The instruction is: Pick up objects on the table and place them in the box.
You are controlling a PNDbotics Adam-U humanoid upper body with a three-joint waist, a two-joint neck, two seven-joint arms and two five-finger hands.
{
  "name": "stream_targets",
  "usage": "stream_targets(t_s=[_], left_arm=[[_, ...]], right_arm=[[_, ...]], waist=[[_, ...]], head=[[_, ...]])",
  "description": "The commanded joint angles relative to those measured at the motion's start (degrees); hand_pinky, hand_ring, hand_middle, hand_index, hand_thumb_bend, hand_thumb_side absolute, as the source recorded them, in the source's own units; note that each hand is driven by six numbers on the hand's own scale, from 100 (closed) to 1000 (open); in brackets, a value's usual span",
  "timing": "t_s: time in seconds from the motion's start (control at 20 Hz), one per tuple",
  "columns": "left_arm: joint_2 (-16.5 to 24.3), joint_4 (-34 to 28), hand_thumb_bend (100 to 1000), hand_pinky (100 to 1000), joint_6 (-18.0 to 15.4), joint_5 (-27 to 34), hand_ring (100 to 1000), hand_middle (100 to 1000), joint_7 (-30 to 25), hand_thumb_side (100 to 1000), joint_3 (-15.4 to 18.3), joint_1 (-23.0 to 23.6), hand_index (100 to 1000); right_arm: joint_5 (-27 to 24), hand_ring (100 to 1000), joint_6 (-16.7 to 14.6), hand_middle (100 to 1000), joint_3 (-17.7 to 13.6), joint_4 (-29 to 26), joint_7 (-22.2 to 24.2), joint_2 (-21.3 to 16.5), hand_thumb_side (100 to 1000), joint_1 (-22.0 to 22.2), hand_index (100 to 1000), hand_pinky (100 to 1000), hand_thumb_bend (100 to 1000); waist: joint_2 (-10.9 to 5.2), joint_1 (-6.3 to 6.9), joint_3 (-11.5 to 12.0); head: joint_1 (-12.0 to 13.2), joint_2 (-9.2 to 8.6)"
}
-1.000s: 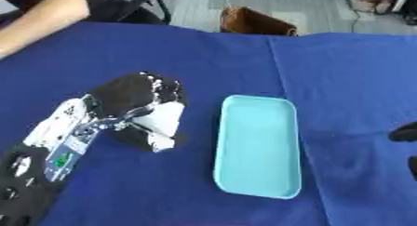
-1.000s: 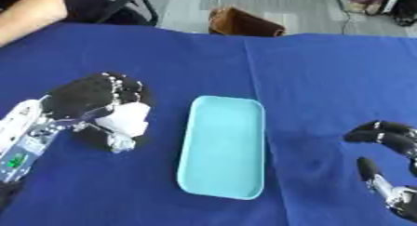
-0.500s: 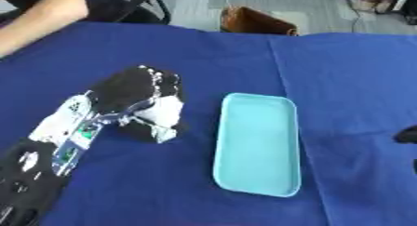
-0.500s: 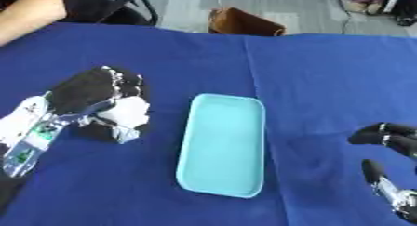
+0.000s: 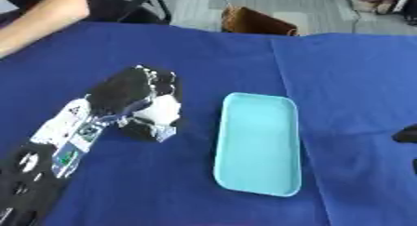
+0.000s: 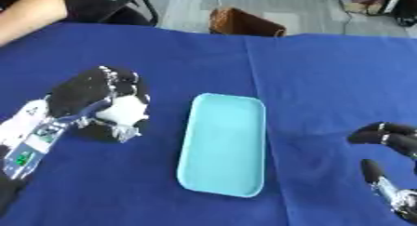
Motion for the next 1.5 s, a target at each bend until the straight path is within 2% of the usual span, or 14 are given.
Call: stream_targets(t_s=[0.05,0.25,0.4,0.65,0.8,1.15,1.5], left_arm=[[1.4,-0.6,100,100,-0.5,2.9,100,100,-5.4,156,-1.7,1.9,100],[2.3,-5.2,100,100,0.0,7.0,100,100,-9.2,152,-1.6,1.9,100],[3.9,-10.3,100,100,1.0,12.4,100,100,-11.1,132,-1.6,0.7,100],[6.9,-19.3,100,100,4.5,22.8,100,100,-14.9,100,-0.8,-2.8,100],[7.4,-23.2,100,100,6.3,26.6,100,100,-17.0,100,-0.3,-4.3,100],[6.5,-27.0,100,100,7.9,29.8,100,100,-19.6,100,-0.2,-5.8,100],[4.8,-26.8,100,100,7.8,30.9,100,100,-21.0,100,-1.3,-8.8,100]], right_arm=[[0.0,714,0.1,712,-0.6,-0.6,-0.1,-0.8,833,-0.3,811,702,100],[0.0,713,0.1,711,-0.7,-0.5,-0.2,-0.8,833,0.0,811,701,100],[0.1,713,0.2,711,-0.7,-0.3,-0.2,-1.0,833,0.4,811,701,100],[0.1,713,0.1,711,-0.6,-0.1,-0.1,-1.2,833,0.7,811,701,100],[0.1,714,0.1,712,-0.6,-0.1,0.0,-1.2,832,0.7,811,702,100],[0.0,713,0.1,711,-0.6,-0.1,-0.1,-1.1,833,0.6,811,701,100],[-0.3,712,-0.1,711,-0.1,-0.2,0.4,-0.9,835,0.2,811,700,100]], waist=[[-0.85,-0.09,0.1],[-1.14,0.01,0.4],[-1.61,0.17,0.8],[-2.25,0.41,1.3],[-2.34,0.4,1.2],[-2.3,0.29,1.0],[-2.02,0.31,0.4]], head=[[0.1,-0.07],[-0.1,0.06],[-0.2,0.45],[0.2,0.66],[0.5,0.55],[0.8,0.43],[1.4,0.2]])
